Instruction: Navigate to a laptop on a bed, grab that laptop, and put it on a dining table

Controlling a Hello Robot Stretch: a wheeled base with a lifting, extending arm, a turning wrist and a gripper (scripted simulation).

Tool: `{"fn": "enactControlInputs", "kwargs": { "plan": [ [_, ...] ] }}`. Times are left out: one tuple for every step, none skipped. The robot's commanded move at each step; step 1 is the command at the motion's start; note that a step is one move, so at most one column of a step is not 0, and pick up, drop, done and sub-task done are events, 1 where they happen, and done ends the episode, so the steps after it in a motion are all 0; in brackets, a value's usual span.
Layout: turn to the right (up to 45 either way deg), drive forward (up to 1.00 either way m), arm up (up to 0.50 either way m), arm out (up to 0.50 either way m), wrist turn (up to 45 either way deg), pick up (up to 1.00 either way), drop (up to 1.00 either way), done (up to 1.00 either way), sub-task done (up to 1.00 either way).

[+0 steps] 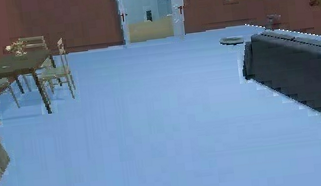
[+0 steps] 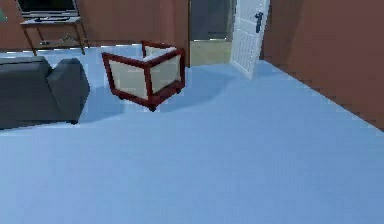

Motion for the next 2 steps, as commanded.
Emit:
{"fn": "enactControlInputs", "kwargs": {
  "plan": [
    [-3.0, 0.0, 0.0, 0.0, 0.0, 0.0, 0.0, 0.0, 0.0],
    [0.0, 1.0, 0.0, 0.0, 0.0, 0.0, 0.0, 0.0, 0.0]
  ]
}}
